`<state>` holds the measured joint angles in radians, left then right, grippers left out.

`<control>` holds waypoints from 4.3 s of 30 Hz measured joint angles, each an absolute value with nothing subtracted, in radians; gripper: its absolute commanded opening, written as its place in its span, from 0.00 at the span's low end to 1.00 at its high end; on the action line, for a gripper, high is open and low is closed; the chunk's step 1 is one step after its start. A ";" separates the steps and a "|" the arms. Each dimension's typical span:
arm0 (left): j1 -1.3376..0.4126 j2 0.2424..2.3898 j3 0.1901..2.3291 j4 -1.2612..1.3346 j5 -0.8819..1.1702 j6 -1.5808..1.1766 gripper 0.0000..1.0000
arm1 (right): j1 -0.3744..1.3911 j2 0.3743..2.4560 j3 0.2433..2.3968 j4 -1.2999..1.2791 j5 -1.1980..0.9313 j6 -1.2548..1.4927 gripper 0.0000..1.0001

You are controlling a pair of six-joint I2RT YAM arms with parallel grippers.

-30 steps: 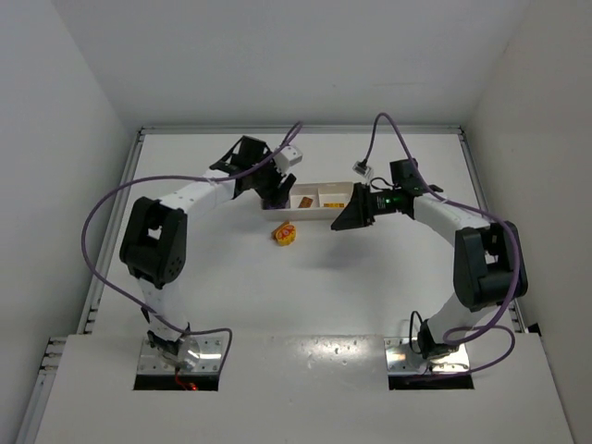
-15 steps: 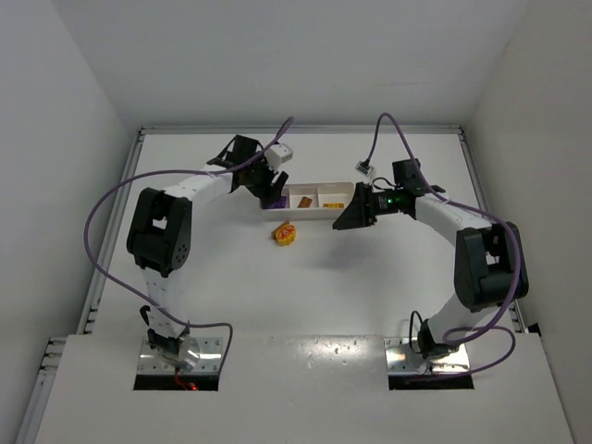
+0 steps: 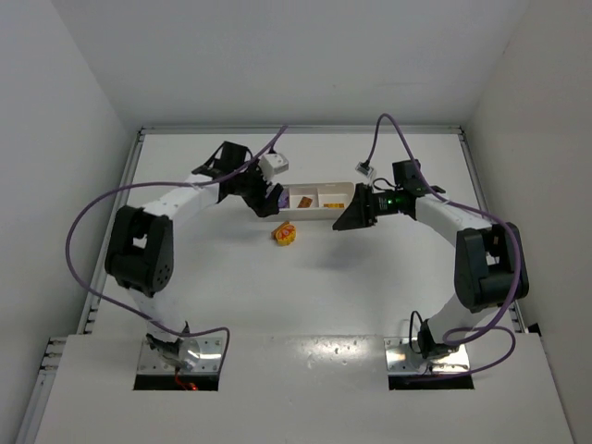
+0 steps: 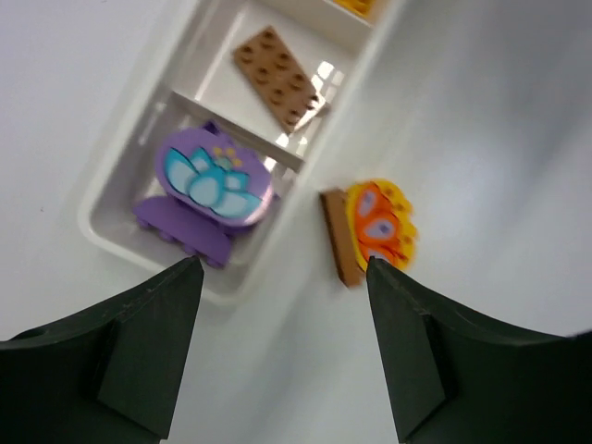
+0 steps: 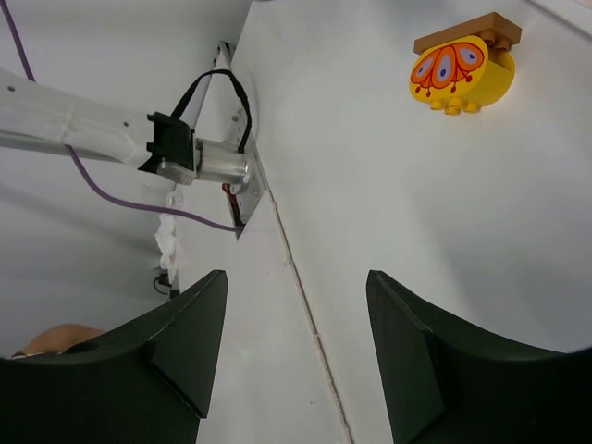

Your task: Sort the legos into containers by color

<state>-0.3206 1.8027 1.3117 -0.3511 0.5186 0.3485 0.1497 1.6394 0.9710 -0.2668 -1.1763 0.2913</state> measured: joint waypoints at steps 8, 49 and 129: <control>-0.332 1.498 1.156 -0.551 0.599 0.703 0.76 | 0.151 1.631 0.954 -0.268 -1.170 0.286 0.64; -0.522 1.813 1.129 -0.401 0.330 0.706 0.75 | 0.150 1.631 0.954 -0.291 -1.160 0.258 0.64; -0.684 1.573 1.129 -0.236 0.464 0.197 0.28 | 0.241 1.707 0.958 -0.092 -1.192 0.500 0.67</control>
